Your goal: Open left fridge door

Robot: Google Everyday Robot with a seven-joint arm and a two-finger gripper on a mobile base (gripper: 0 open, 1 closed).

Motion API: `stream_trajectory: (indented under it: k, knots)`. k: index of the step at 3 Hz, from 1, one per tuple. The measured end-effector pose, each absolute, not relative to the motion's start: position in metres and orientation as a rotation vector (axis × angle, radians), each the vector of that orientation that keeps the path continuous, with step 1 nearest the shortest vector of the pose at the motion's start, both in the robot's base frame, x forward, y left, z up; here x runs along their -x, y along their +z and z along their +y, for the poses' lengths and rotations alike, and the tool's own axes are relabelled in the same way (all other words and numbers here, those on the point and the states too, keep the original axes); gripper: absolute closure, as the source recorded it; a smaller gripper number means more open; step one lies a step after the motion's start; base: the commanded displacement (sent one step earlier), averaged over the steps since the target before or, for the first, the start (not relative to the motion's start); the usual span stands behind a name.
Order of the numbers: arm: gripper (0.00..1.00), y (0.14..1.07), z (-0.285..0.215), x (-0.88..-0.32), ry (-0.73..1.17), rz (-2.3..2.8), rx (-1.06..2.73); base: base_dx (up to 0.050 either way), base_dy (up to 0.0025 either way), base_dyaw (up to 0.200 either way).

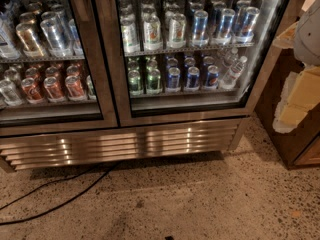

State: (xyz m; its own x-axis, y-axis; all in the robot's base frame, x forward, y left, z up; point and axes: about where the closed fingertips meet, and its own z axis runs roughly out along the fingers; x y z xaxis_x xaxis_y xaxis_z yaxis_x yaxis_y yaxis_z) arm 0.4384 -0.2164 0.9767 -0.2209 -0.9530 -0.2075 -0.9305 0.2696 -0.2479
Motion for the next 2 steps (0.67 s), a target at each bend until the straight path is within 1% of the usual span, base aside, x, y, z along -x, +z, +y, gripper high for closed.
stream_trajectory:
  k: [1, 2]
  knots:
    - [0.0, 0.976, -0.216, -0.438, -0.1, 2.23, 1.724, 0.0, 0.0, 0.0]
    - [0.0, 0.937, -0.18, -0.447, 0.006, 2.264, 1.793, 0.0, 0.0, 0.0]
